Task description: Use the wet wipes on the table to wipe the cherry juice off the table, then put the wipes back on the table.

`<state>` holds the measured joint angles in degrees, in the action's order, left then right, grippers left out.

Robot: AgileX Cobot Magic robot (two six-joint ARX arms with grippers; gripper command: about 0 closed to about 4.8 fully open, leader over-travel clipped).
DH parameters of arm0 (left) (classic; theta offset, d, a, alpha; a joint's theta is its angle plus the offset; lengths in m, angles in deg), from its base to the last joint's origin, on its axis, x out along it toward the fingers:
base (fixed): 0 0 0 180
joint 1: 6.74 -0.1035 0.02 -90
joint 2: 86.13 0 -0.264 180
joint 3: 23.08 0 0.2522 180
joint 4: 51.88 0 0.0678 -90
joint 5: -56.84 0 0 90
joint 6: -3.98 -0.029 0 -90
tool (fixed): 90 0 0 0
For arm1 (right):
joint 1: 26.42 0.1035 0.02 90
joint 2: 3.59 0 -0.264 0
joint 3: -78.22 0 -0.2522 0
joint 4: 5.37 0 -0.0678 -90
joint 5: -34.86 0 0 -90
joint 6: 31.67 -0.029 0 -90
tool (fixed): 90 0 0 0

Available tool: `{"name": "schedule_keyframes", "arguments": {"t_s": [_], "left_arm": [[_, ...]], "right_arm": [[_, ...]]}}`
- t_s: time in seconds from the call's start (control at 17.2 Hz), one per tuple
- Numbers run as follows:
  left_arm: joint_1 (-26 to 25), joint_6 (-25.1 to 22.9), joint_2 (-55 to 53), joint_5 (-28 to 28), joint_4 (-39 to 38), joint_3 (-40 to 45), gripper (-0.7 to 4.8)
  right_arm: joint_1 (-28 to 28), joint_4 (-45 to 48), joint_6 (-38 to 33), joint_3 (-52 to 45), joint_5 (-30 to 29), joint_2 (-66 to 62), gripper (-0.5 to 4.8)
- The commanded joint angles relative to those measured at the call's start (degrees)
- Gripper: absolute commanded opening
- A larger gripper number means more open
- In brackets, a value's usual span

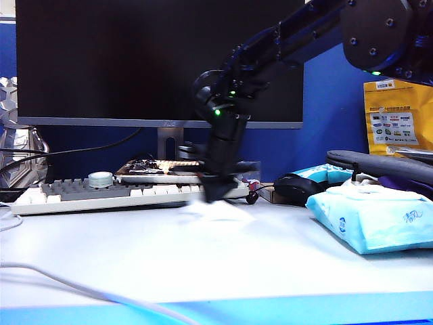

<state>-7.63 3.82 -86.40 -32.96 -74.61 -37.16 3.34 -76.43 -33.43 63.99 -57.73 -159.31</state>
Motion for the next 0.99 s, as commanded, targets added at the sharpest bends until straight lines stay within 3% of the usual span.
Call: {"name": "schedule_keyframes", "arguments": {"t_s": [0.06, 0.12, 0.17, 0.35, 0.41, 0.46, 0.64, 0.75, 0.93, 0.99], "left_arm": [[0.0, 0.2, 0.2, 0.0, -0.8, 0.0, -0.03], [0.0, 0.2, 0.2, 0.0, -0.8, 0.0, -0.03], [0.0, 0.2, 0.2, 0.0, -0.8, 0.0, -0.03], [0.0, 0.2, 0.2, 0.0, -0.8, 0.0, -0.03], [0.0, 0.2, 0.2, 0.0, -0.8, 0.0, -0.03], [0.0, 0.2, 0.2, 0.0, -0.8, 0.0, -0.03], [0.0, 0.2, 0.2, 0.0, -0.8, 0.0, -0.03], [0.0, 0.2, 0.2, 0.0, -0.8, 0.0, -0.03], [0.0, 0.2, 0.2, 0.0, -0.8, 0.0, -0.03], [0.0, 0.2, 0.2, 0.0, -0.8, 0.0, -0.03]], "right_arm": [[4.3, -8.8, 5.7, -0.2, -14.0, -0.5, -0.05], [5.3, -12.3, 6.6, -0.2, -13.9, -0.5, -0.05], [7.0, -17.9, 6.2, -0.2, -9.1, -0.5, -0.05], [8.0, -21.7, -1.4, -0.5, 13.9, -0.5, -0.05], [7.1, -21.7, -4.0, -0.4, 19.3, -0.5, -0.05], [5.9, -21.7, -4.6, -0.4, 20.7, -0.5, -0.05], [2.8, -21.7, -5.6, -0.4, 19.1, -0.5, -0.05], [2.6, -21.8, -5.7, -0.4, 11.5, -0.3, -0.05], [5.9, -21.8, -6.8, -0.4, -9.4, -0.2, -0.05], [7.7, -21.8, -6.8, -0.4, -10.9, -0.1, -0.05]]}}
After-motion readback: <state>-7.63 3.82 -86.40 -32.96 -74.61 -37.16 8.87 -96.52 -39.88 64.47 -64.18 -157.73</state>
